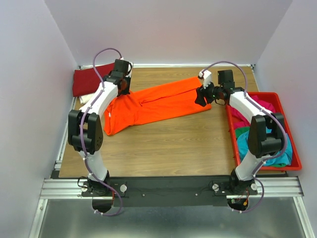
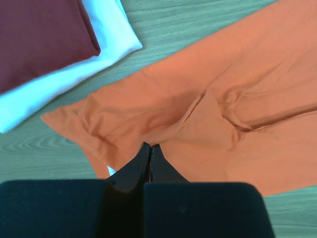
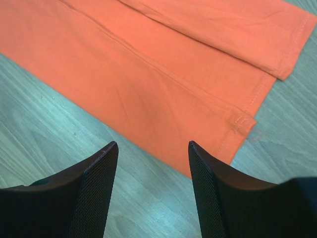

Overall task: Fold and stack the t-shirts
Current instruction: Fold the tshirt

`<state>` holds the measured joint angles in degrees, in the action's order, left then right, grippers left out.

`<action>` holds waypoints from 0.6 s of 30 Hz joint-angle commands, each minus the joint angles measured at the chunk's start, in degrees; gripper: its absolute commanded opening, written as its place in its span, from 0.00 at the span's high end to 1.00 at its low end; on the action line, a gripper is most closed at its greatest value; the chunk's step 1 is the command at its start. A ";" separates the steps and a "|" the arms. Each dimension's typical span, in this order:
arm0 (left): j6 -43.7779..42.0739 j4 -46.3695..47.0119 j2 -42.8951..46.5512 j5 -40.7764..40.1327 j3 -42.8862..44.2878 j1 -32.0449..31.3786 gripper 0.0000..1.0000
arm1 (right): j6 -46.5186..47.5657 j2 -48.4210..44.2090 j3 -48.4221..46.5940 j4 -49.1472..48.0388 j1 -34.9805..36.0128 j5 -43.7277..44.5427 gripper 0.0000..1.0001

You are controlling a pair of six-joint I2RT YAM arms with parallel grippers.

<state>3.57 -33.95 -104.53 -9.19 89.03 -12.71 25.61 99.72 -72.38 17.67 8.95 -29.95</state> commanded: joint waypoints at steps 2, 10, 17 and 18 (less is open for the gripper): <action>-8.40 0.29 -3.39 2.69 3.25 0.14 1.00 | 1.11 -1.64 0.92 0.26 -0.07 -2.12 0.34; -13.15 0.91 -6.03 3.57 5.01 -0.21 1.00 | 1.38 -1.72 1.19 0.35 -0.34 -2.74 0.34; -15.44 1.35 -9.02 3.04 7.20 -0.65 1.00 | 1.29 -1.64 1.28 0.35 -0.42 -3.00 0.34; -15.53 1.26 -9.11 3.04 7.64 -0.74 1.00 | 1.29 -1.64 1.28 0.26 -0.43 -3.09 0.34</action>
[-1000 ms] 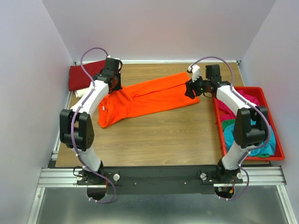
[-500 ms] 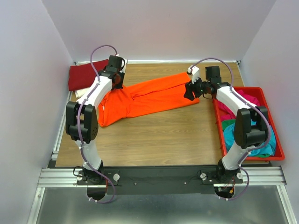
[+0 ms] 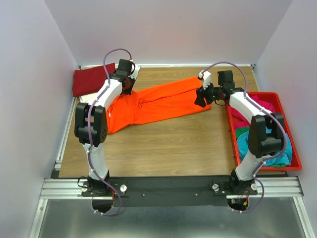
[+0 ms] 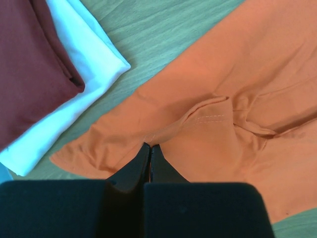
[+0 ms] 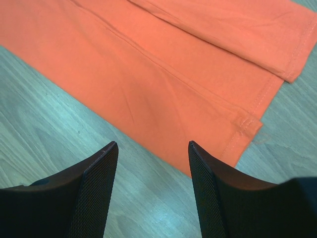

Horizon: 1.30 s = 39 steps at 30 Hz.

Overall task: Fold and stack the t-shirts
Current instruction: Fold the tshirt

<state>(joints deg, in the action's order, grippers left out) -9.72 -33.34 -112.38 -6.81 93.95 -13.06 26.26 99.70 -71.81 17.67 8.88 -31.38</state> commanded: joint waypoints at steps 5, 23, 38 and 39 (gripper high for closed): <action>-3.56 0.74 -2.58 0.48 5.53 -0.65 1.00 | 0.55 -1.44 0.80 0.35 -0.36 -1.93 0.34; -1.54 -0.23 -8.65 -0.40 8.35 -0.83 1.00 | 0.72 -1.35 1.06 0.35 -0.54 -2.37 0.34; 23.50 20.24 34.83 -1.13 -30.47 7.94 0.04 | 0.46 -0.56 0.27 1.31 -1.59 -0.88 0.34; 24.82 21.90 38.95 2.47 -33.37 10.05 0.08 | -0.24 -0.39 0.01 1.40 -1.85 -0.62 0.34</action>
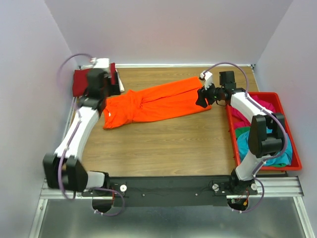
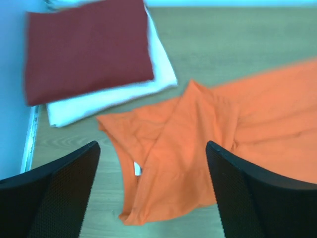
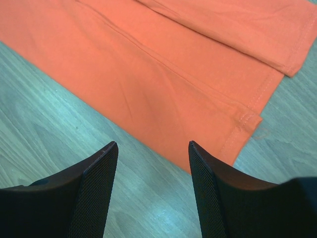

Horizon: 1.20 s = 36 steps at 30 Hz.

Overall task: Fold and stack the t-shirts
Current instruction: Fold the tshirt

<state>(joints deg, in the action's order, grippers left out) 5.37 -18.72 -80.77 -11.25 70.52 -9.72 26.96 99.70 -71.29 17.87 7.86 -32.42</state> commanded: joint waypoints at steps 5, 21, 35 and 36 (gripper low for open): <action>14.49 10.63 12.57 27.40 -24.53 19.89 0.26 | -2.09 0.76 -1.31 1.47 -1.97 0.70 0.34; 9.05 8.17 -3.94 33.66 -24.03 23.87 0.48 | -2.17 4.62 -1.84 3.40 -3.46 -2.56 0.34; 8.43 6.41 -4.40 31.72 -24.29 20.53 0.93 | -5.68 7.70 -5.52 3.93 -4.08 5.07 0.36; 8.52 6.59 -4.13 31.90 -24.55 20.61 0.97 | -6.47 8.31 -6.31 4.02 -4.08 6.13 0.36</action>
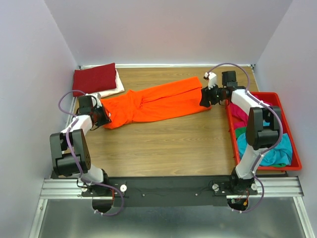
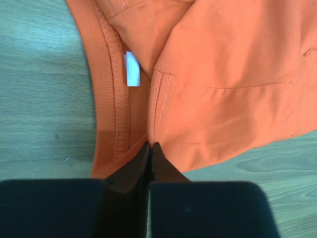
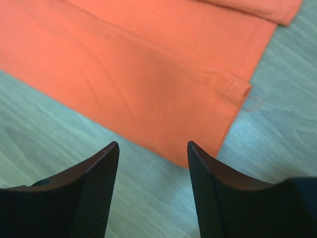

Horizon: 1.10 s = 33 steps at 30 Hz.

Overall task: Fold and stack the t-shirts
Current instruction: Fold the tshirt

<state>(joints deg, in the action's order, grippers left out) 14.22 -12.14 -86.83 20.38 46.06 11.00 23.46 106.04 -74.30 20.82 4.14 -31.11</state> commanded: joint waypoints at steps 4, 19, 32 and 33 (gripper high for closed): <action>-0.33 0.45 3.24 2.02 -0.36 -0.11 1.00 | -6.49 6.53 -9.00 1.24 -0.36 10.18 0.38; 0.02 1.95 6.76 5.28 -1.68 -0.11 1.00 | -8.26 10.24 -9.72 5.55 -0.45 16.79 0.50; 0.11 1.95 7.55 5.19 -1.77 -0.19 1.00 | -9.14 11.03 -7.61 6.43 -0.36 14.42 0.60; 0.11 1.95 7.64 5.11 -1.77 -0.19 1.00 | -9.14 11.12 -7.52 6.60 -0.45 14.15 0.62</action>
<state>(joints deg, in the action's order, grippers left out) 14.35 -11.22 -80.79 24.14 45.19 11.00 14.98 116.38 -82.94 26.04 4.01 -15.92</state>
